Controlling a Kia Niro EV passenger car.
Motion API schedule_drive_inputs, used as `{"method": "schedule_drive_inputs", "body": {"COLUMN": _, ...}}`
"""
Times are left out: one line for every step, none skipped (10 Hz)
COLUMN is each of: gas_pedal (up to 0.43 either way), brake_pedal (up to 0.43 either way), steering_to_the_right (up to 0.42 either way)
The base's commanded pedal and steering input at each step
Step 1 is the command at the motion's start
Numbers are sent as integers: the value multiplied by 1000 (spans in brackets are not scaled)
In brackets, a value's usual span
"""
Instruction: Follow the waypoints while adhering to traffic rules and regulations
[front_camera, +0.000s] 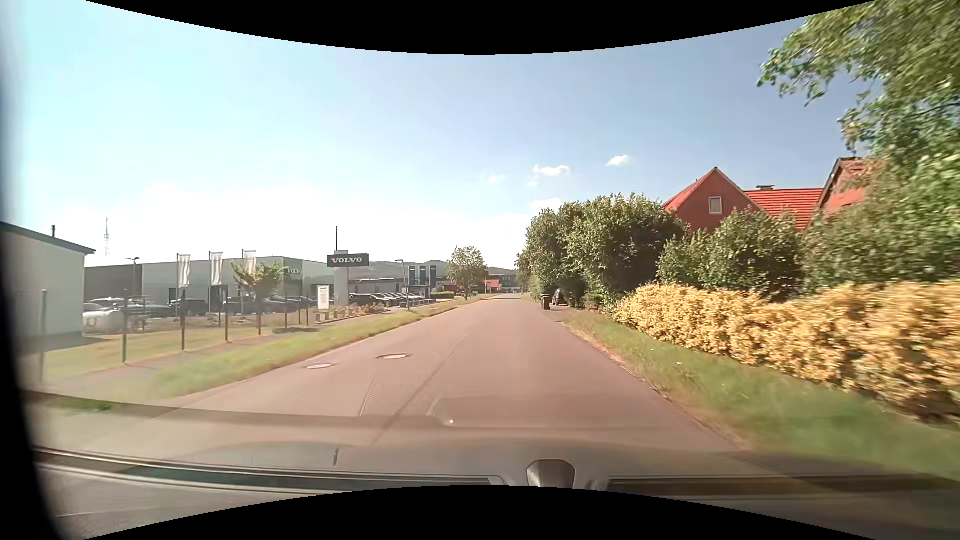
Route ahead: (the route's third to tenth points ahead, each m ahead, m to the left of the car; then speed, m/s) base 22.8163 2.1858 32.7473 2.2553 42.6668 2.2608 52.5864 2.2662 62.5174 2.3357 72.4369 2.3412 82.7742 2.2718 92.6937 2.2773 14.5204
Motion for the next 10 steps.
{"method": "schedule_drive_inputs", "body": {"gas_pedal": 228, "brake_pedal": 6, "steering_to_the_right": 1}}
{"method": "schedule_drive_inputs", "body": {"gas_pedal": 228, "brake_pedal": 6, "steering_to_the_right": 1}}
{"method": "schedule_drive_inputs", "body": {"gas_pedal": 228, "brake_pedal": 6, "steering_to_the_right": 1}}
{"method": "schedule_drive_inputs", "body": {"gas_pedal": 220, "brake_pedal": 6, "steering_to_the_right": 1}}
{"method": "schedule_drive_inputs", "body": {"gas_pedal": 220, "brake_pedal": 6, "steering_to_the_right": 1}}
{"method": "schedule_drive_inputs", "body": {"gas_pedal": 220, "brake_pedal": 6, "steering_to_the_right": 1}}
{"method": "schedule_drive_inputs", "body": {"gas_pedal": 220, "brake_pedal": 6, "steering_to_the_right": 1}}
{"method": "schedule_drive_inputs", "body": {"gas_pedal": 220, "brake_pedal": 6, "steering_to_the_right": 1}}
{"method": "schedule_drive_inputs", "body": {"gas_pedal": 228, "brake_pedal": 6, "steering_to_the_right": 1}}
{"method": "schedule_drive_inputs", "body": {"gas_pedal": 228, "brake_pedal": 6, "steering_to_the_right": 1}}
